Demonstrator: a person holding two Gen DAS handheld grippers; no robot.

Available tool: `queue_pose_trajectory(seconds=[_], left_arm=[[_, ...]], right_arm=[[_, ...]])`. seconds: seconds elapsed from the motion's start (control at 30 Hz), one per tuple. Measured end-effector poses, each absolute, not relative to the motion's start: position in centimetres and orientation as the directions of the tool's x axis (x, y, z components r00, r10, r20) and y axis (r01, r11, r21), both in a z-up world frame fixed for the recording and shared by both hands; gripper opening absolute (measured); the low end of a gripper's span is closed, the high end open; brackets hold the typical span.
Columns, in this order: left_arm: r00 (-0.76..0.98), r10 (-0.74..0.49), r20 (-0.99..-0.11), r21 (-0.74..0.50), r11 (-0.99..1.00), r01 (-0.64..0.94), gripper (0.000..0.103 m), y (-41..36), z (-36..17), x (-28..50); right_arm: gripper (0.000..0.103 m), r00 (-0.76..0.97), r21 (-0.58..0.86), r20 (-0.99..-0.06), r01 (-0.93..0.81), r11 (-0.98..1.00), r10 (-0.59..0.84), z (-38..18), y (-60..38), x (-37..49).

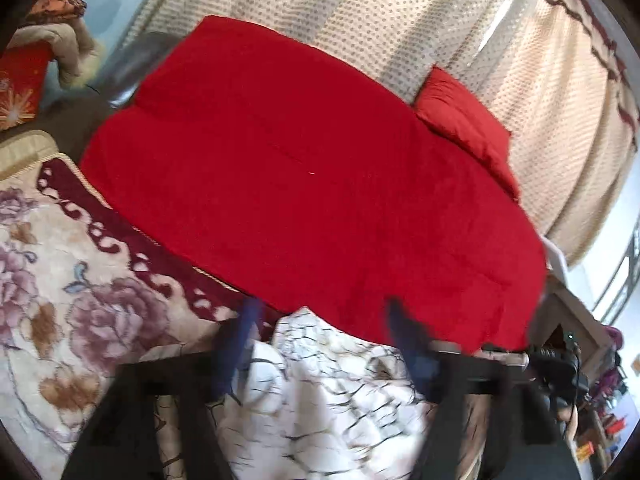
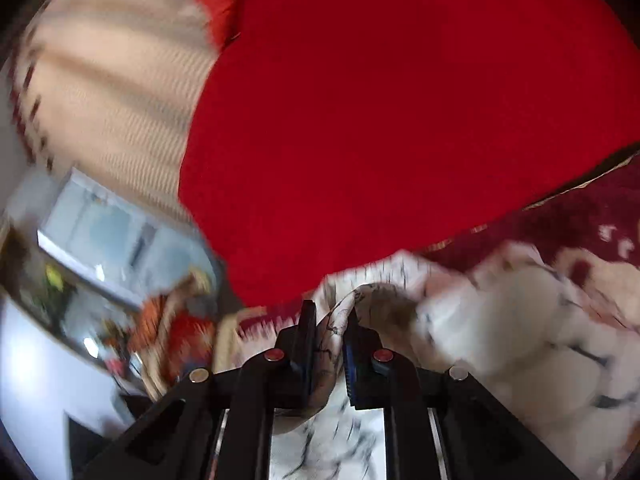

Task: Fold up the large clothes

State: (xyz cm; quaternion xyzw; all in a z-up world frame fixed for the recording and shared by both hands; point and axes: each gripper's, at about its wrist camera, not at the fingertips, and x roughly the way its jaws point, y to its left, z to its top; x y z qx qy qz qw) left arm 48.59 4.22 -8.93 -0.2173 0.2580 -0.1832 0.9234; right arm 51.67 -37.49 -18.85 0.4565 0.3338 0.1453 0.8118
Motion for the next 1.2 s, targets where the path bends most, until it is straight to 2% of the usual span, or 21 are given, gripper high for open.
queue_pose_trajectory(seconds=[0.17,0.23,0.3,0.33,0.4,0.47,0.57,0.67,0.73,0.83,0.9,0.93,0.97,1.0,1.03,1.13,1.2], left_arm=[[0.798,-0.427,-0.424,-0.464,0.860,0.214,0.082,5.8,-8.2,47.8],[0.804,-0.396,-0.443,-0.449,0.875,0.183,0.085,7.0,-8.3,47.5],[0.779,-0.395,-0.487,-0.447,0.879,0.166,0.085,7.8,-8.7,47.4],[0.753,-0.409,-0.516,-0.447,0.878,0.171,0.085,8.0,-9.1,47.6],[0.691,-0.424,-0.585,-0.440,0.882,0.169,0.085,7.9,-10.3,48.0],[0.654,-0.445,-0.612,-0.445,0.877,0.181,0.085,7.7,-11.2,48.1],[0.602,-0.509,-0.615,-0.480,0.848,0.226,0.085,7.2,-12.2,47.5],[0.602,-0.532,-0.596,-0.484,0.836,0.261,0.085,6.6,-11.8,46.5],[0.587,-0.542,-0.601,-0.486,0.831,0.270,0.085,6.2,-11.8,46.5],[0.570,-0.568,-0.593,-0.510,0.813,0.279,0.085,5.5,-12.2,46.9],[0.573,-0.571,-0.588,-0.498,0.814,0.299,0.073,4.8,-12.0,47.2],[0.577,-0.567,-0.588,-0.485,0.818,0.310,0.052,4.4,-11.8,47.4],[0.582,-0.562,-0.587,-0.472,0.822,0.317,0.033,4.0,-11.6,47.6],[0.592,-0.562,-0.577,-0.465,0.823,0.327,0.029,3.7,-11.3,47.7],[0.604,-0.564,-0.563,-0.463,0.821,0.334,0.028,3.7,-11.0,47.7],[0.656,-0.553,-0.514,-0.461,0.823,0.333,0.028,4.0,-9.6,47.6],[0.710,-0.534,-0.459,-0.469,0.824,0.317,0.035,5.0,-8.5,47.2]], right_arm=[[0.017,0.757,0.876,-0.409,0.169,0.452,0.509,-21.4,-40.0,54.2],[0.030,0.774,0.873,-0.400,0.159,0.461,0.491,-21.0,-40.4,52.7],[0.085,0.805,0.846,-0.400,0.139,0.515,0.439,-19.8,-40.4,49.6],[0.088,0.829,0.837,-0.383,0.125,0.532,0.408,-19.1,-40.3,48.0],[0.087,0.871,0.810,-0.339,0.078,0.581,0.356,-17.7,-40.1,44.3],[0.086,0.827,0.741,-0.411,0.059,0.669,0.382,-16.7,-38.5,41.8],[0.086,0.711,0.700,-0.512,0.020,0.714,0.482,-17.4,-35.3,39.0],[0.086,0.605,0.720,-0.561,0.018,0.694,0.566,-19.7,-32.4,37.0],[0.086,0.539,0.715,-0.603,0.039,0.698,0.588,-21.3,-30.1,37.0],[0.087,0.547,0.676,-0.623,0.017,0.737,0.559,-22.2,-27.4,38.0],[0.085,0.556,0.680,-0.606,-0.007,0.733,0.568,-21.9,-25.9,39.3],[0.082,0.567,0.675,-0.600,-0.021,0.738,0.564,-21.4,-25.3,40.0],[0.071,0.576,0.659,-0.603,-0.032,0.752,0.553,-21.0,-25.0,40.5],[0.029,0.579,0.648,-0.605,-0.040,0.760,0.546,-20.9,-25.0,41.2],[0.024,0.557,0.666,-0.596,-0.061,0.744,0.579,-20.8,-24.9,42.2],[0.024,0.560,0.693,-0.581,-0.040,0.720,0.590,-20.7,-24.8,45.3],[0.024,0.601,0.700,-0.556,-0.034,0.714,0.574,-19.8,-25.1,47.6]])
